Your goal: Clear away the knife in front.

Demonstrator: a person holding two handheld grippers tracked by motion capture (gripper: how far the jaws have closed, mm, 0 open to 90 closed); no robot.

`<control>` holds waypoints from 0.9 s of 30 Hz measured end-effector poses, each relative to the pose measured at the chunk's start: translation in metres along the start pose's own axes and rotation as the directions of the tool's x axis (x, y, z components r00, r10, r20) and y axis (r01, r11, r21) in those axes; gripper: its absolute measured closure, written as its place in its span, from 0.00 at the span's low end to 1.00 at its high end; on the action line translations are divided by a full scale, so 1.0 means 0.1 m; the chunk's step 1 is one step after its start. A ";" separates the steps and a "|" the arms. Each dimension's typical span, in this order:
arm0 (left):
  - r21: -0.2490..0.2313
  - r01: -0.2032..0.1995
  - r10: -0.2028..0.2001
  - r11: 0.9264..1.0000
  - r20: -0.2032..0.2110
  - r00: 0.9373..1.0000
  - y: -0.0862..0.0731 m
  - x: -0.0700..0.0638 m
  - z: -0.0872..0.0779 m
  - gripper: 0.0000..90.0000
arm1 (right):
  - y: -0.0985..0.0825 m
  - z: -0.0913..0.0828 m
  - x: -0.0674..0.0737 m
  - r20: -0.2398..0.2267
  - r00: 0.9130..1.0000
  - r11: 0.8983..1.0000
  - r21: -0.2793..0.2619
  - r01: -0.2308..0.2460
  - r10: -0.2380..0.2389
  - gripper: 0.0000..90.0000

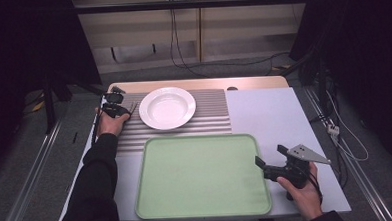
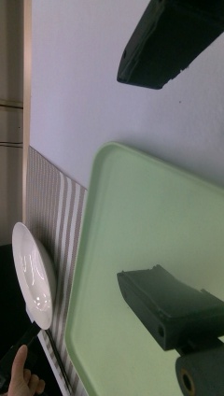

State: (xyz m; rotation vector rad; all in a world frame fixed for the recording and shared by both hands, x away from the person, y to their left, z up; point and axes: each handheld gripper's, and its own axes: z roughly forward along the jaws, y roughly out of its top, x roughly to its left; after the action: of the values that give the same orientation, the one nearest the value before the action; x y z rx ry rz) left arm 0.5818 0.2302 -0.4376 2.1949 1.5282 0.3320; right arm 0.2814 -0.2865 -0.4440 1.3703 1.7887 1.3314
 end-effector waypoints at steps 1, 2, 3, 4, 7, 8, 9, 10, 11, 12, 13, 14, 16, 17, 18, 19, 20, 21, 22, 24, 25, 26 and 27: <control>0.004 -0.001 0.001 1.000 0.001 1.000 0.00 0.00 -0.01 0.89 | 0.00 0.00 0.00 0.001 1.000 1.000 -0.001 0.001 -0.001 0.05; 0.000 0.004 -0.004 1.000 -0.001 1.000 0.00 0.00 -0.01 0.89 | 0.00 0.00 0.00 0.001 1.000 1.000 -0.001 0.001 -0.001 0.05; 0.005 -0.005 0.005 1.000 0.003 1.000 0.00 0.00 -0.02 0.89 | 0.00 0.00 0.00 0.002 1.000 1.000 -0.001 0.000 0.000 0.05; 0.000 -0.014 0.014 1.000 0.003 1.000 -0.01 -0.01 -0.04 0.89 | 0.00 -0.01 0.00 0.003 1.000 1.000 0.000 0.000 0.000 0.05; -0.015 -0.011 0.011 1.000 0.007 1.000 0.00 -0.01 -0.07 0.89 | 0.00 -0.01 0.00 0.004 1.000 1.000 0.000 0.000 0.000 0.05; -0.012 -0.016 0.016 1.000 0.012 1.000 0.00 -0.02 -0.10 0.89 | 0.00 -0.01 0.00 0.004 1.000 1.000 0.000 0.001 -0.001 0.05; -0.012 -0.016 0.016 1.000 0.012 1.000 0.00 -0.02 -0.10 0.89 | 0.00 -0.01 0.00 0.004 1.000 1.000 0.000 0.001 -0.001 0.05; -0.015 -0.019 0.020 1.000 0.014 1.000 -0.01 -0.02 -0.12 0.89 | 0.00 -0.01 0.00 0.004 1.000 1.000 0.000 0.002 -0.002 0.05; -0.015 -0.019 0.020 1.000 0.014 1.000 -0.01 -0.02 -0.12 0.89 | 0.00 -0.01 0.00 0.005 1.000 1.000 0.000 0.002 -0.002 0.05; -0.018 -0.018 0.018 1.000 0.018 1.000 -0.01 -0.02 -0.13 0.89 | 0.00 -0.01 0.00 0.005 1.000 1.000 0.000 0.001 -0.001 0.05; -0.024 -0.030 0.030 0.999 0.019 0.999 -0.02 -0.03 -0.16 0.89 | 0.00 -0.01 0.00 0.005 1.000 1.000 0.000 0.001 -0.001 0.05; -0.024 -0.030 0.030 0.999 0.019 0.999 -0.02 -0.03 -0.16 0.89 | 0.00 -0.01 0.00 0.005 1.000 1.000 0.000 0.001 -0.001 0.05; -0.037 -0.031 0.032 0.999 0.029 0.999 -0.02 -0.06 -0.21 0.89 | 0.00 -0.01 0.00 0.004 1.000 1.000 0.000 0.001 -0.001 0.05; -0.037 -0.031 0.032 0.999 0.029 0.999 -0.02 -0.06 -0.21 0.89 | 0.00 -0.01 0.00 0.003 1.000 1.000 0.000 0.001 -0.001 0.05; -0.042 -0.035 0.037 0.998 0.034 0.999 -0.03 -0.06 -0.23 0.89 | 0.00 -0.01 0.00 0.004 1.000 1.000 0.000 0.001 -0.001 0.05; -0.055 -0.036 0.039 0.998 0.041 0.998 -0.03 -0.07 -0.27 0.89 | 0.00 -0.01 0.00 0.004 1.000 1.000 0.000 0.001 -0.001 0.05; -0.053 -0.042 0.044 0.998 0.045 0.998 -0.04 -0.08 -0.29 0.89 | 0.00 -0.01 0.00 0.004 1.000 1.000 0.000 0.001 -0.001 0.05; -0.053 -0.042 0.044 0.998 0.045 0.998 -0.04 -0.08 -0.29 0.89 | 0.00 0.00 0.00 0.004 1.000 1.000 0.000 0.001 -0.001 0.05; -0.074 -0.053 0.056 0.996 0.051 0.997 -0.05 -0.08 -0.32 0.89 | 0.00 0.00 0.00 0.004 1.000 1.000 -0.001 0.002 -0.002 0.05; -0.082 -0.055 0.059 0.995 0.051 0.997 -0.06 -0.09 -0.36 0.89 | 0.00 -0.01 0.00 0.004 1.000 1.000 -0.001 0.002 -0.002 0.05; -0.082 -0.055 0.059 0.995 0.051 0.997 -0.06 -0.09 -0.36 0.89 | 0.00 -0.01 0.00 0.004 1.000 1.000 -0.001 0.002 -0.002 0.05; -0.087 -0.059 0.064 0.994 0.050 0.997 -0.06 -0.09 -0.39 0.89 | 0.00 -0.01 0.00 0.004 1.000 1.000 -0.001 0.002 -0.002 0.05; -0.090 -0.063 0.068 0.994 0.051 0.996 -0.07 -0.10 -0.41 0.89 | 0.00 -0.01 0.00 0.004 1.000 1.000 -0.001 0.002 -0.002 0.05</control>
State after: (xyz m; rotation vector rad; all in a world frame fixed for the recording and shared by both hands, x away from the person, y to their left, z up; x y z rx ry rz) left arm 0.5549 0.2322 -0.4047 2.1709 1.3887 0.3514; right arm 0.2806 -0.2865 -0.4437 1.3692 1.7859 1.3269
